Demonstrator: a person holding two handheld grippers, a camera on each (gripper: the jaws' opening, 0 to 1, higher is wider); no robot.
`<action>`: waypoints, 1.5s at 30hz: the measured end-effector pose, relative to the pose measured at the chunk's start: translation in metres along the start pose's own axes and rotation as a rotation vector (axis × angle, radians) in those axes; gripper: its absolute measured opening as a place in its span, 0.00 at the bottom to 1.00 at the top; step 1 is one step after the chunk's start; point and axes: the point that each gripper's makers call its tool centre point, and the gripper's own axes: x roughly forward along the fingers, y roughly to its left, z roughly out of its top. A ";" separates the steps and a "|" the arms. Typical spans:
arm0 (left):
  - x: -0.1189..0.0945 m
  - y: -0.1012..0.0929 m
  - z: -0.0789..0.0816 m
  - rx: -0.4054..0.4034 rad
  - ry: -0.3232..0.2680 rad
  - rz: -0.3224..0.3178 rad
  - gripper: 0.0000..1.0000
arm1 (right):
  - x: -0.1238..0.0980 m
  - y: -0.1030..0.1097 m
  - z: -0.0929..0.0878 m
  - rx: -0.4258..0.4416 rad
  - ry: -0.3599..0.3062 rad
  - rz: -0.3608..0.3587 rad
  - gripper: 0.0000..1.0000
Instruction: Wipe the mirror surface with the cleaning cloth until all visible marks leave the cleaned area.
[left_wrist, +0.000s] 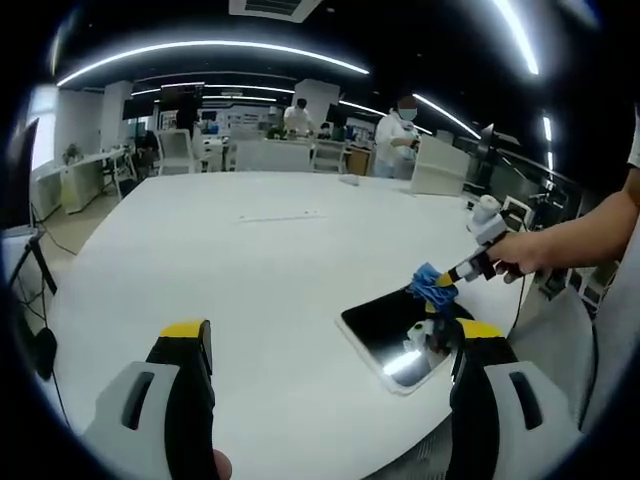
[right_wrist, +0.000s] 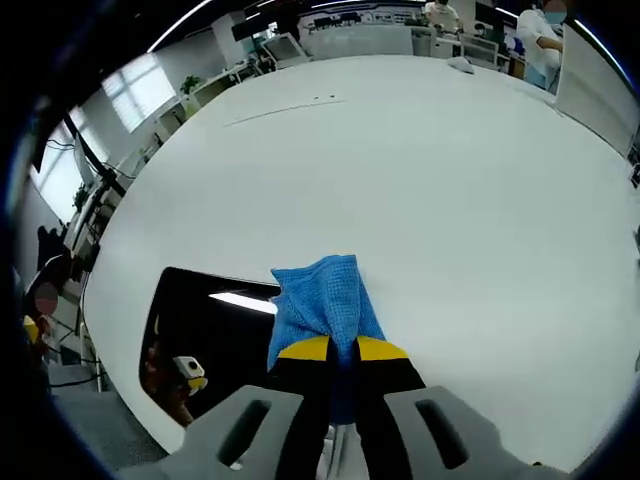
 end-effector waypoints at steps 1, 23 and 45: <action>0.000 -0.001 0.000 0.000 0.000 0.001 0.99 | 0.001 0.000 0.001 -0.004 -0.001 -0.001 0.03; 0.005 -0.001 0.003 -0.002 -0.003 -0.002 0.99 | 0.006 -0.002 0.014 -0.029 -0.009 -0.004 0.03; 0.005 -0.007 0.012 0.016 -0.003 -0.013 0.99 | -0.021 -0.005 0.033 -0.015 -0.045 0.047 0.02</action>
